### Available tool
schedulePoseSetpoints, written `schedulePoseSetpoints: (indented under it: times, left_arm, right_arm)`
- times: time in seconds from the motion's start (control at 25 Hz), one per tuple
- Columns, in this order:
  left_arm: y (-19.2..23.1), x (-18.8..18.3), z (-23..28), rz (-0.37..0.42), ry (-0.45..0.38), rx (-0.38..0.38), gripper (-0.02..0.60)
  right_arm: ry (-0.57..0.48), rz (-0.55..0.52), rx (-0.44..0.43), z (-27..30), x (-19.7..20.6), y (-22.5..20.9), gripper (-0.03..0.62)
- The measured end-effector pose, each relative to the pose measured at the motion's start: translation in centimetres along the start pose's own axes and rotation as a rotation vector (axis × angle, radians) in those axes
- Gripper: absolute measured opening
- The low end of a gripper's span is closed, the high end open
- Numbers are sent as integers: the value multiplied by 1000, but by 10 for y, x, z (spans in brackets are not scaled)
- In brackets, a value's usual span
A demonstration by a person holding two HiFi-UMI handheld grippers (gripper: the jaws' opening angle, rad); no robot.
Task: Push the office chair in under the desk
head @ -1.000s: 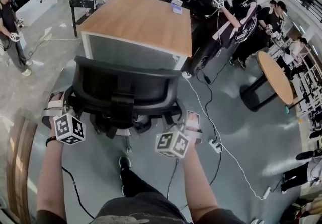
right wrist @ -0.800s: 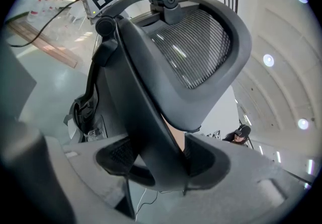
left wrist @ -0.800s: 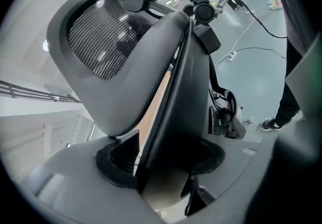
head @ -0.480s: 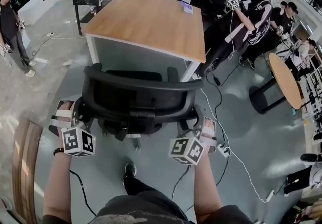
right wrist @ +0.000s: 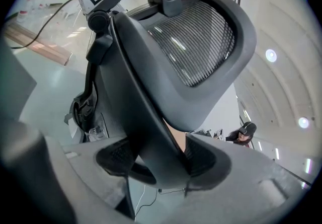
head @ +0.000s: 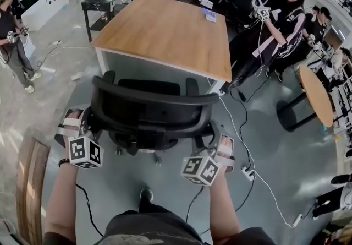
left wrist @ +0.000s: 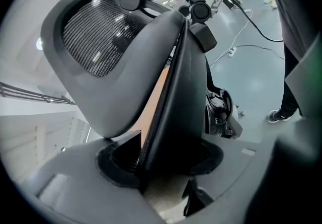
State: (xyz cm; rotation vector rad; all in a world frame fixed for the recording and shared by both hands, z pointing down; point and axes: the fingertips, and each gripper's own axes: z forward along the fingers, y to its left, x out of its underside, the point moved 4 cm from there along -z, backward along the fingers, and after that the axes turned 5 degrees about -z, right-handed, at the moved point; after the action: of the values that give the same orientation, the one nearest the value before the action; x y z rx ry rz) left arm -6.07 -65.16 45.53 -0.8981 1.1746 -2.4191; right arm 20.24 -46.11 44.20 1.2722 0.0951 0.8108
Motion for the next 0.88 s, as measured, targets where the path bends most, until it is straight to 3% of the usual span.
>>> schedulePoseSetpoints:
  times: [0.4,0.88]
  left_arm:
    - [54,17,47,14,-5,24,252]
    - [65,27,90,50,-64,36,247]
  right_arm:
    - [11,16,11,51,-33,-21,272]
    - [78,37,45,77,-34,-11,272]
